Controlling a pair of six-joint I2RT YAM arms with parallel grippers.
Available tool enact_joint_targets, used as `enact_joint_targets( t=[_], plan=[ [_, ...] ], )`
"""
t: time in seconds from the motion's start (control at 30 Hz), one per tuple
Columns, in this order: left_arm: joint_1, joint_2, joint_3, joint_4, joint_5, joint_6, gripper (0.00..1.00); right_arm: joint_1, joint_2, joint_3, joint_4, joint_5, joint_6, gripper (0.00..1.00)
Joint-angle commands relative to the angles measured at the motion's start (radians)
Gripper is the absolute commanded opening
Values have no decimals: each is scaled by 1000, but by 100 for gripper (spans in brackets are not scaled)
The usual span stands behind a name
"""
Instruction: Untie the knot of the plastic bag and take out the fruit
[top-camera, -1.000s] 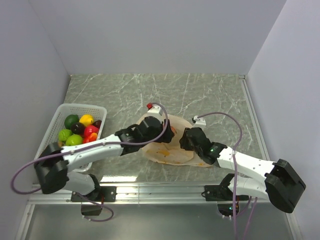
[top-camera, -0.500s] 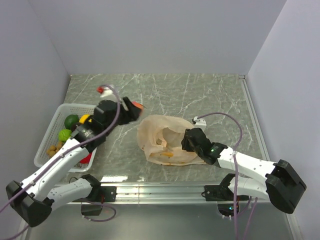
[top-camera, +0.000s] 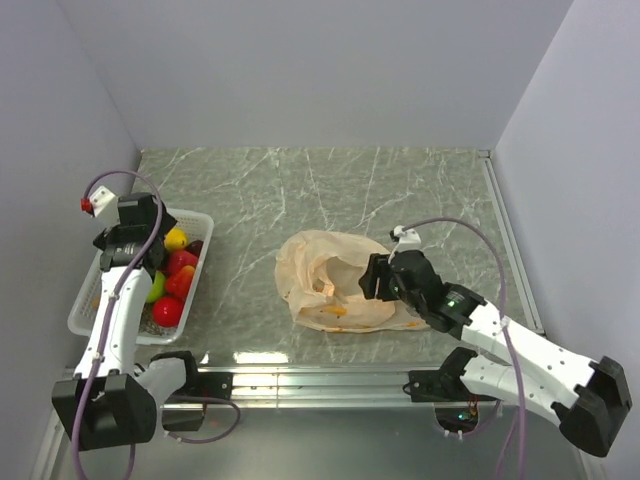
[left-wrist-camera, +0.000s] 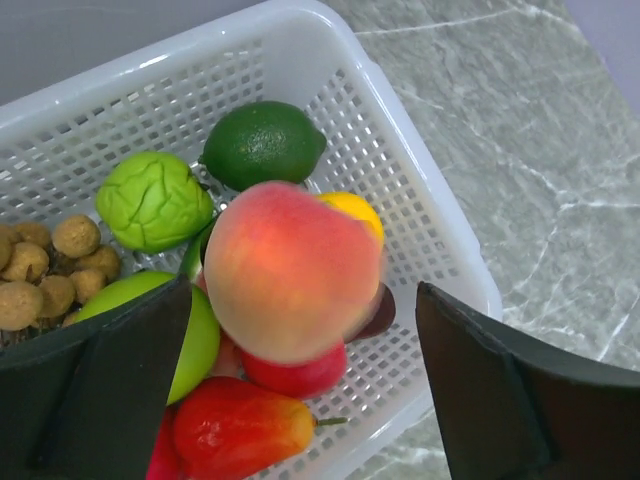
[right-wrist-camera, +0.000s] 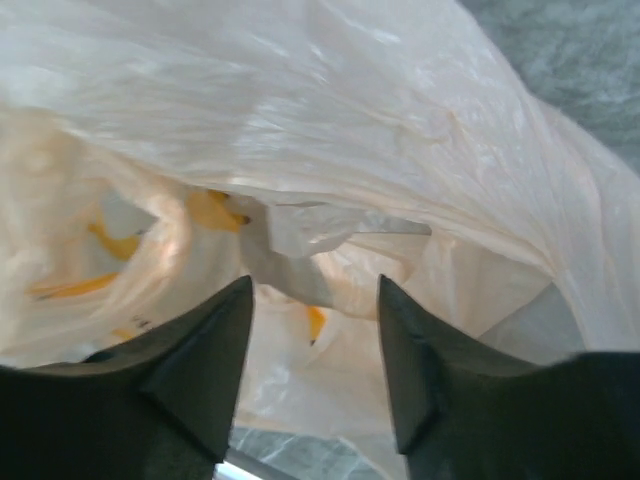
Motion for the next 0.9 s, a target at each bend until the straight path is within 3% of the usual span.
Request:
enact_joint_targets(
  t=[0.0, 0.2, 0.37, 0.43, 0.5, 0.6, 0.7, 0.87],
  plan=[
    [2, -62, 39, -14, 9, 23, 99, 1, -65, 135, -101, -4, -62, 69],
    [2, -220, 166, -150, 201, 153, 99, -11, -65, 363, -234, 145, -124, 84],
    [-34, -402, 281, -204, 501, 273, 99, -167, 40, 520, -245, 194, -161, 87],
    [-83, -462, 344, -251, 523, 319, 99, -238, 86, 595, -248, 193, -164, 89],
    [-174, -496, 437, -322, 432, 338, 99, -345, 106, 670, -285, 187, -154, 90],
    [-316, -563, 453, -394, 205, 324, 99, -460, 58, 700, -320, 209, -106, 91],
    [-369, -689, 435, -380, 52, 307, 99, -506, -40, 668, -327, 265, -82, 91],
    [-396, -801, 450, -385, -84, 326, 99, -508, -260, 628, -348, 320, -147, 91]
  ],
)
